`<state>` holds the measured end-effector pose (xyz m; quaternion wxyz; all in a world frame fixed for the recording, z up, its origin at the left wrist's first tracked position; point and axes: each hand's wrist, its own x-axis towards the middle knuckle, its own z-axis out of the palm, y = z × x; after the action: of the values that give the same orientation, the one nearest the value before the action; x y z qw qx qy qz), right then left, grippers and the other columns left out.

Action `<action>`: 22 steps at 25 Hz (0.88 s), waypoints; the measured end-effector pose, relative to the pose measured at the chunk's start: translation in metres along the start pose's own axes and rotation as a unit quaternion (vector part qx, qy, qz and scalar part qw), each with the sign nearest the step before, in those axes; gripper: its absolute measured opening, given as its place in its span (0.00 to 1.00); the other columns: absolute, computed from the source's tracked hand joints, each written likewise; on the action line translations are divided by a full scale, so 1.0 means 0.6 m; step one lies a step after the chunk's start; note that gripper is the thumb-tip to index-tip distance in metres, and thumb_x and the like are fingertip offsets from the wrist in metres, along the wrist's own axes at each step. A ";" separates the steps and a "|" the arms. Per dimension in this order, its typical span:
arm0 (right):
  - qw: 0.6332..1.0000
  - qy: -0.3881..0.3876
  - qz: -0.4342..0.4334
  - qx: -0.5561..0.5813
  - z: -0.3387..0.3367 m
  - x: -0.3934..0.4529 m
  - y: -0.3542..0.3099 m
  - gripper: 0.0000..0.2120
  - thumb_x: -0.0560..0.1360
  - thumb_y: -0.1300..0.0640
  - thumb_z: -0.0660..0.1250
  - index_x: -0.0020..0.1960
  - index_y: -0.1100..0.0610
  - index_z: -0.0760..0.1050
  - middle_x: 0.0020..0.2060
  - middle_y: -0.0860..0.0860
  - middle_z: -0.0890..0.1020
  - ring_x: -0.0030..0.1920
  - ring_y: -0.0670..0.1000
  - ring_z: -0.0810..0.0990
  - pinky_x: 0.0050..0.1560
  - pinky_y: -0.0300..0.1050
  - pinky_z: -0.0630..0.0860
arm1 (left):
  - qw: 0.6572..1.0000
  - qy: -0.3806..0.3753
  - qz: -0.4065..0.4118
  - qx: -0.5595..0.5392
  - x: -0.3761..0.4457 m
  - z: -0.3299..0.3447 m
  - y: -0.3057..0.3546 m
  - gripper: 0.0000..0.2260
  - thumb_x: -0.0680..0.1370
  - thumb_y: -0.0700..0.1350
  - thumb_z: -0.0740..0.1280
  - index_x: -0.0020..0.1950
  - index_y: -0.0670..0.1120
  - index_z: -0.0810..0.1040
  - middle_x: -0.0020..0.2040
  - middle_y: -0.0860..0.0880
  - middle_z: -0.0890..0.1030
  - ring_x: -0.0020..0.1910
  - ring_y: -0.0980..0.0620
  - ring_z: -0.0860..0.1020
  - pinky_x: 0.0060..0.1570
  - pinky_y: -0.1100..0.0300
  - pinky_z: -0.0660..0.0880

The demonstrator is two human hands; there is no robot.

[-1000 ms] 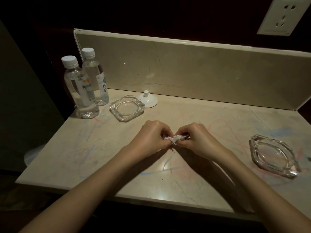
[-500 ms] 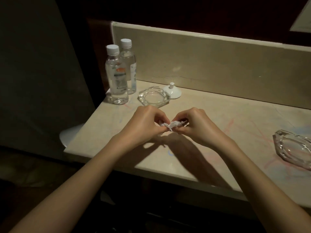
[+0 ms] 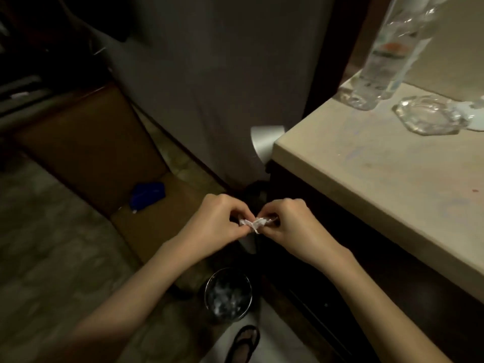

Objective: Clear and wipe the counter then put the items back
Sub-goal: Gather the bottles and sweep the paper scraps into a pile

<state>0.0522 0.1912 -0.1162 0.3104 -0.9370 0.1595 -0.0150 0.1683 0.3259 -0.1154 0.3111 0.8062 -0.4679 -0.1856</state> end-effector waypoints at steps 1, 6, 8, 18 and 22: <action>1.000 -0.018 0.002 0.013 0.036 0.009 -0.003 0.05 0.73 0.55 0.71 0.48 0.53 0.81 0.43 0.48 0.83 0.45 0.47 0.80 0.46 0.44 0.77 | 1.000 -0.004 -0.026 -0.003 -0.016 0.008 -0.033 0.04 0.70 0.42 0.74 0.44 0.50 0.85 0.38 0.55 0.83 0.39 0.61 0.80 0.42 0.64 0.78; 0.996 -0.076 0.042 0.029 0.233 0.065 0.047 0.04 0.72 0.57 0.69 0.47 0.54 0.81 0.40 0.49 0.82 0.43 0.47 0.79 0.42 0.40 0.73 | 0.993 -0.025 -0.110 -0.025 -0.043 0.108 -0.212 0.06 0.71 0.39 0.73 0.46 0.47 0.85 0.40 0.52 0.83 0.39 0.58 0.82 0.44 0.59 0.80; 0.993 -0.093 0.065 0.028 0.327 0.087 0.095 0.04 0.72 0.56 0.69 0.47 0.54 0.81 0.40 0.49 0.82 0.43 0.47 0.79 0.42 0.39 0.73 | 0.991 -0.046 -0.126 -0.021 -0.038 0.174 -0.297 0.05 0.71 0.40 0.72 0.45 0.49 0.84 0.40 0.53 0.83 0.37 0.59 0.82 0.43 0.58 0.80; 0.976 -0.154 0.150 0.032 0.769 0.145 0.394 0.06 0.73 0.57 0.67 0.47 0.57 0.81 0.43 0.54 0.81 0.46 0.53 0.80 0.40 0.40 0.69 | 0.973 -0.152 -0.175 0.018 -0.007 0.559 -0.660 0.06 0.74 0.45 0.70 0.49 0.47 0.82 0.47 0.49 0.83 0.46 0.53 0.80 0.46 0.59 0.76; 0.972 -0.194 0.136 0.014 0.871 0.156 0.470 0.12 0.74 0.56 0.68 0.56 0.56 0.79 0.53 0.55 0.80 0.54 0.55 0.78 0.50 0.45 0.73 | 0.964 -0.185 -0.189 0.025 -0.006 0.646 -0.744 0.12 0.71 0.50 0.73 0.51 0.48 0.82 0.49 0.49 0.83 0.50 0.52 0.80 0.51 0.58 0.76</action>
<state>0.1261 0.2506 -0.7099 0.3474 -0.8874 0.2218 0.2066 0.2230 0.3665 -0.7026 0.1584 0.8392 -0.3607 -0.3750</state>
